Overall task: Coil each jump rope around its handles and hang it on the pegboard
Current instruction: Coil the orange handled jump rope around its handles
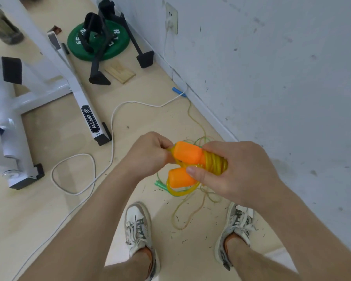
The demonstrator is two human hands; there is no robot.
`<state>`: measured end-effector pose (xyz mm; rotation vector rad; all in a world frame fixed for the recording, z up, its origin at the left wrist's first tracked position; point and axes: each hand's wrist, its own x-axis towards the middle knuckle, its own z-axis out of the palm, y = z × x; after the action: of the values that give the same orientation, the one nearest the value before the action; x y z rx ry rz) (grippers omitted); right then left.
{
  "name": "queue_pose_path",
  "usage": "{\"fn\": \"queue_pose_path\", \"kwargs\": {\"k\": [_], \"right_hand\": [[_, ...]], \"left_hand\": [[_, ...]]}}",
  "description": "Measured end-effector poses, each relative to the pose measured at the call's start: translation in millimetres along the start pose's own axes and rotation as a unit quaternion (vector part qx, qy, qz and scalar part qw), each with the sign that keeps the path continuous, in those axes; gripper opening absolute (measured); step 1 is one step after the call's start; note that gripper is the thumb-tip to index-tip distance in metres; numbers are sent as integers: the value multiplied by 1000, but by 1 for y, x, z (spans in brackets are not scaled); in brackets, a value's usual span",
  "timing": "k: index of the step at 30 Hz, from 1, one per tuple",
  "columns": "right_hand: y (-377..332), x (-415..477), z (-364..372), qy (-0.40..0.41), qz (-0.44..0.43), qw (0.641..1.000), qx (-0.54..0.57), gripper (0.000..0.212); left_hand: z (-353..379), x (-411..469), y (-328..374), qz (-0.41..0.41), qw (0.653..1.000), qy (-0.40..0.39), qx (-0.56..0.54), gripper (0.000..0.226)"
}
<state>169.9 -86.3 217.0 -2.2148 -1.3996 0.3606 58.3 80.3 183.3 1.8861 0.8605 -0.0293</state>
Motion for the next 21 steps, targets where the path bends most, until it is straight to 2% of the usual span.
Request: {"fn": "queue_pose_path", "kwargs": {"k": [2,4,7,9,11,15,17,18,21], "right_hand": [[-1,1,1,-20,-26,998,-52,53],[-3,0,3,-51,-89,991,-89,45],[-12,-2,8,-150,-143,972,-108,48],[-17,-2,11,-189,-153,961,-134,53],[-19,1,10,-207,-133,958,-147,54],[-18,3,5,-213,-89,966,-114,61],[-15,2,1,-223,-50,972,-54,54],[-10,3,-1,-234,-16,972,22,47],[16,6,-3,-246,60,931,262,33]], "left_hand": [[-6,0,1,28,998,10,47,40],[-12,-2,-1,53,998,-31,3,47],[-15,-4,-4,36,988,-153,-4,44],[-9,-4,-8,27,979,-199,18,34],[-4,-4,-10,16,975,-219,-23,22],[2,-2,-11,18,962,-216,-165,24],[8,-2,-13,37,957,-203,-204,27],[13,-1,-16,45,955,-193,-223,29],[33,0,-20,49,954,-132,-266,25]]}}
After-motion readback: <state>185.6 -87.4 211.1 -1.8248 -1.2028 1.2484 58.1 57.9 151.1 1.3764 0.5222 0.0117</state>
